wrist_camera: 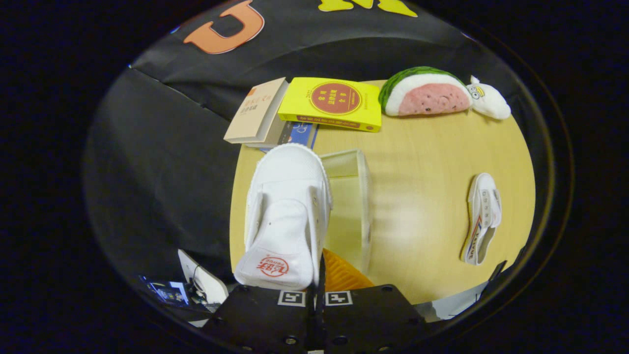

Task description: Open the storage box then place both shoes into the box .Put the left shoe in first, then the right shoe, with the right side of both shoes facing outward in a uniform manner.

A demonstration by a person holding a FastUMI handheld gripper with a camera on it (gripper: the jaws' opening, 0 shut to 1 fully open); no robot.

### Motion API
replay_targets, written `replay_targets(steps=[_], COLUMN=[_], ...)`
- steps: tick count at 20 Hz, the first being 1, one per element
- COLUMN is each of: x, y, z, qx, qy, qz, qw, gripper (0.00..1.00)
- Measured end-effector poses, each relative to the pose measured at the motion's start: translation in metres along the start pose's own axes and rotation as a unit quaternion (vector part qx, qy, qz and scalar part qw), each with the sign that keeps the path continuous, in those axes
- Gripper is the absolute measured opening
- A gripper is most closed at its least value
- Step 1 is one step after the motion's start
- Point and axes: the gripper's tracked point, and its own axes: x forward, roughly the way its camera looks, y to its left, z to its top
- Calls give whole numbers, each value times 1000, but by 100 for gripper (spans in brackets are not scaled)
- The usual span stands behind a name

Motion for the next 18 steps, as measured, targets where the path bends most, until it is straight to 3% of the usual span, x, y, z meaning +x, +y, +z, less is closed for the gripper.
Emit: replay_targets(steps=[5,13,18], x=[47,123,152], y=[15,20,18], z=[-1,-16,-16], qx=[21,2,8], qy=[-7,10,39], qz=[-21,-75,-69], qw=[1000,997,997], gripper=[0,0,2])
